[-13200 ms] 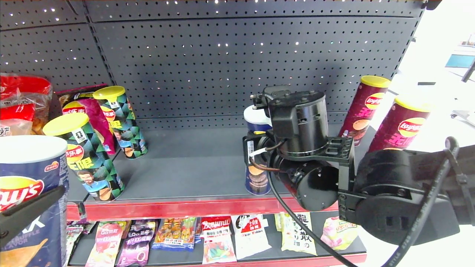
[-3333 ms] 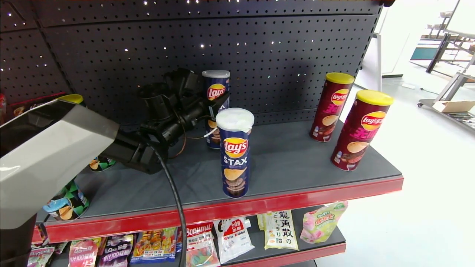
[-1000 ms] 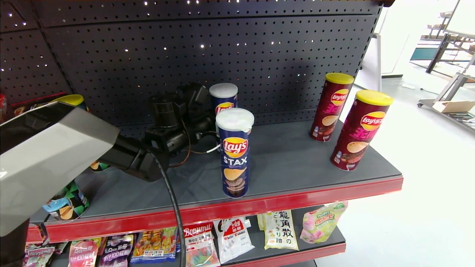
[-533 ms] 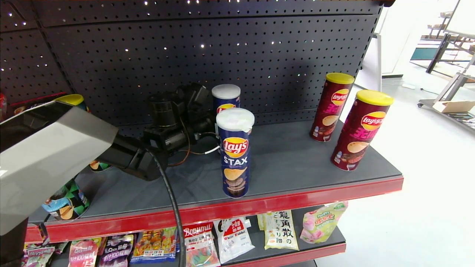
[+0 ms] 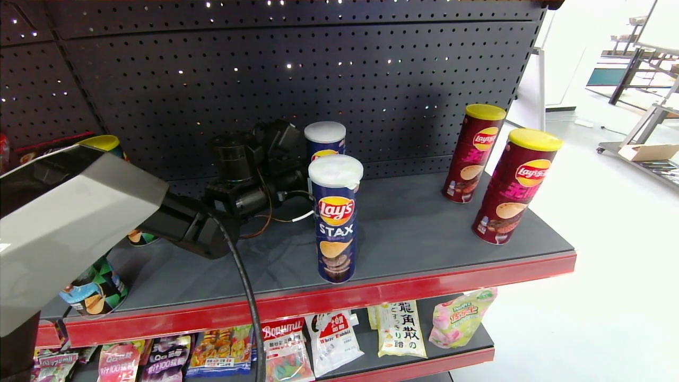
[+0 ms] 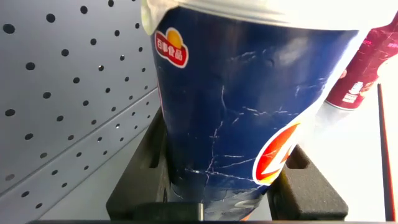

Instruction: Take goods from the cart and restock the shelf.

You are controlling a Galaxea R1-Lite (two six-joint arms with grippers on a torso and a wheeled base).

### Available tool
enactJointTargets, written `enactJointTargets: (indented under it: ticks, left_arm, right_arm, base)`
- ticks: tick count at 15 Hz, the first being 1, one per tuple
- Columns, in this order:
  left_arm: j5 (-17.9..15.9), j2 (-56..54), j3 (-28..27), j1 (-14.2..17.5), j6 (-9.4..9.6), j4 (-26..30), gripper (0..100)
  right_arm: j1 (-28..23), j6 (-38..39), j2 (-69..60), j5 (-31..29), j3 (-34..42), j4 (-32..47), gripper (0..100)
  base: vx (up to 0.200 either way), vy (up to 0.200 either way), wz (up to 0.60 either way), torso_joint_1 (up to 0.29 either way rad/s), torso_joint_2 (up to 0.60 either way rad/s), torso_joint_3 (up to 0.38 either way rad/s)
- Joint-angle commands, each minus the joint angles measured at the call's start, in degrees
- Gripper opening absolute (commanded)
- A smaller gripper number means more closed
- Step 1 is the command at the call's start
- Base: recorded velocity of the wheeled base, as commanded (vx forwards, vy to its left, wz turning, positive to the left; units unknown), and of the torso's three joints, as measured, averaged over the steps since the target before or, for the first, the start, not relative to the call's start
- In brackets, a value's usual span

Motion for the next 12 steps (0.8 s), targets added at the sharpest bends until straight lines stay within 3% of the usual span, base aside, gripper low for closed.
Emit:
enactJointTargets:
  ticks: [1, 12]
  left_arm:
    - [0.0, 0.0, 0.1, 0.4, 0.1, 0.0, 0]
    - [0.0, -1.6, 1.3, 1.5, 0.36, 1.2, 0]
  right_arm:
    - [0.0, 0.0, 0.1, 0.0, 0.0, 0.0, 100]
    - [0.0, 0.0, 0.1, 0.0, 0.0, 0.0, 100]
  base:
    - [0.0, 0.0, 0.0, 0.0, 0.0, 0.0]
    - [0.0, 0.0, 0.0, 0.0, 0.0, 0.0]
